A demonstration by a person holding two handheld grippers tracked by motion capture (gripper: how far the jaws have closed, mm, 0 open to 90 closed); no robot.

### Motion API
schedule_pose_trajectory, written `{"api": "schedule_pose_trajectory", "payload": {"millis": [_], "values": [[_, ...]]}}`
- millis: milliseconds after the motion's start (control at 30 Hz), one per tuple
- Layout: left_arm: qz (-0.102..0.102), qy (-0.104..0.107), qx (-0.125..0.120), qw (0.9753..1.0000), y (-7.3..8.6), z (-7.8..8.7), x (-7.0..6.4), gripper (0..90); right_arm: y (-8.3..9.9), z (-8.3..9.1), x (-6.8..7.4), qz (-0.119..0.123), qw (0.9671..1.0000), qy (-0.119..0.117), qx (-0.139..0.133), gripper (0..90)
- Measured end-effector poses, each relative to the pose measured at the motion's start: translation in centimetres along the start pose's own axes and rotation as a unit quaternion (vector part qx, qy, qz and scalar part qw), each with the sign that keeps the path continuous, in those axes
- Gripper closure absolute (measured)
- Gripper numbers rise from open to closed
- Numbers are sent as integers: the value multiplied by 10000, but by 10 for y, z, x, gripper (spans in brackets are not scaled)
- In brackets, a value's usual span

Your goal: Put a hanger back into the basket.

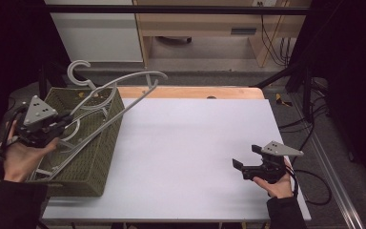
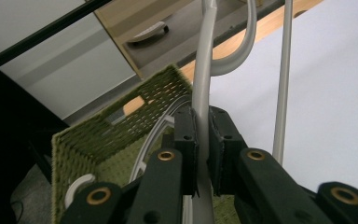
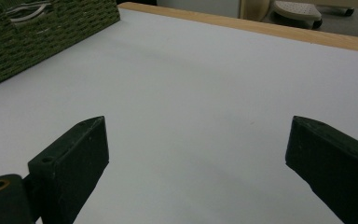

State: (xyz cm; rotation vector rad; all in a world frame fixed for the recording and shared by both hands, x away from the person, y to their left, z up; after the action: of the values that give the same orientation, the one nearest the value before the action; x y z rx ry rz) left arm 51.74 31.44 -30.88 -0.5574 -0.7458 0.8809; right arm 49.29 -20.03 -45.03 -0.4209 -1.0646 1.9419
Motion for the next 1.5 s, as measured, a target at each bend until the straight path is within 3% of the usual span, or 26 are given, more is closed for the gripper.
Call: {"api": "schedule_pose_trajectory", "payload": {"millis": [200,533,800,1100,1500], "values": [[134,-58,48,9999,17,-2,20,826,0,1,-1,5,10000,15,-10,67],[259,-425,403,9979,56,-6,56,827,2,1,0,27,10000,-30,28,71],[417,-649,473,9959,81,-2,82,827,2,0,0,-2,10000,-40,34,73],[502,-713,660,9940,98,-10,93,827,2,-1,1,17,10000,-37,54,73],[552,-625,862,9928,115,-26,91,826,3,-2,1,15,9999,-39,93,73]]}}
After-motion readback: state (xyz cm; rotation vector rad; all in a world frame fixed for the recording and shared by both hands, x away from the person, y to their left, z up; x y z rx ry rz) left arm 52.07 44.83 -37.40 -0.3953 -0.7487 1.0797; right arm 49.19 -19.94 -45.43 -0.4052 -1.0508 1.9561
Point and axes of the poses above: each handheld gripper's, and its own axes: z roughly backward along the jaws, y roughly out of its underside, x roughly to its left, the point moved 9 cm from there along -z, roughly forward along the jaws, and after that the axes turned 9 degrees about x, right-handed, at the moved point
